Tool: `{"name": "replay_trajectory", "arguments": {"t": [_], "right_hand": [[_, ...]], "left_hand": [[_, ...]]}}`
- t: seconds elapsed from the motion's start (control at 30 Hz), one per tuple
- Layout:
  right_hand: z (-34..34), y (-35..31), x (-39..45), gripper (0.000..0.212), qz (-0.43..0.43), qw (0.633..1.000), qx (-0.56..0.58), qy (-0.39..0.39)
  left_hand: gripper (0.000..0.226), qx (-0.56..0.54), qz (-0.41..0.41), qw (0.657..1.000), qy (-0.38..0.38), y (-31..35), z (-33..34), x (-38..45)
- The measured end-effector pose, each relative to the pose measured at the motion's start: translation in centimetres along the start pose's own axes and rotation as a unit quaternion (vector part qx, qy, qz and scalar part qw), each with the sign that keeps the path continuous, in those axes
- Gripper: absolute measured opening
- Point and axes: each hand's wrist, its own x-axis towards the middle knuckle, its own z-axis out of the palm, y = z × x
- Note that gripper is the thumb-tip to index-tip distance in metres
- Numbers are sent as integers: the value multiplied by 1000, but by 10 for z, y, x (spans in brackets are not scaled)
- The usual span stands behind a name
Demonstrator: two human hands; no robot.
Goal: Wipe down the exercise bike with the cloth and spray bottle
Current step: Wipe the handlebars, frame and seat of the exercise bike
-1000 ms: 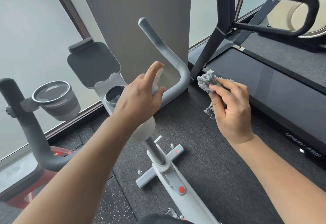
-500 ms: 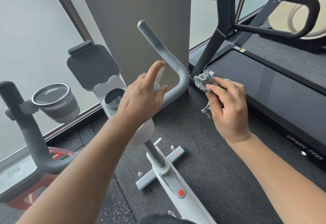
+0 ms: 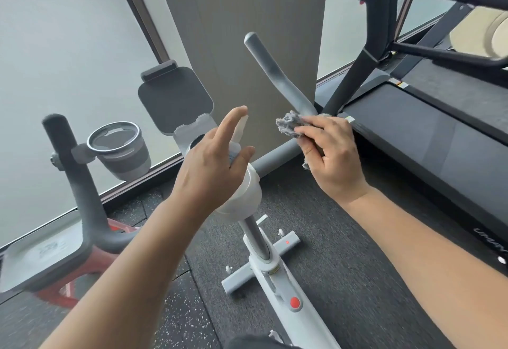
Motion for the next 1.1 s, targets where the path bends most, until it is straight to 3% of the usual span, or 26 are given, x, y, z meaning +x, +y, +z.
{"name": "replay_trajectory", "arguments": {"t": [0.2, 0.4, 0.53, 0.73, 0.93, 1.1], "right_hand": [[50, -4, -13, 29, 84, 984, -8, -158], [66, -40, -32, 29, 27, 986, 24, -165], [55, -2, -19, 38, -51, 981, -30, -187], [49, 16, -8, 38, 51, 978, -71, -192], [67, -40, -31, 38, -3, 981, -3, -192], [62, -23, -31, 37, -58, 975, -29, -212]], "left_hand": [[58, -5, -3, 1000, 9, -7, -8, -11], [59, 7, -25, 1000, 9, -15, -14, -16], [60, 4, -40, 999, 3, -15, -18, -16], [60, 6, -32, 999, 15, -12, -14, -17], [61, -10, -16, 1000, -1, -9, -1, -15], [61, -16, -9, 1000, 8, -4, 7, -8]]}}
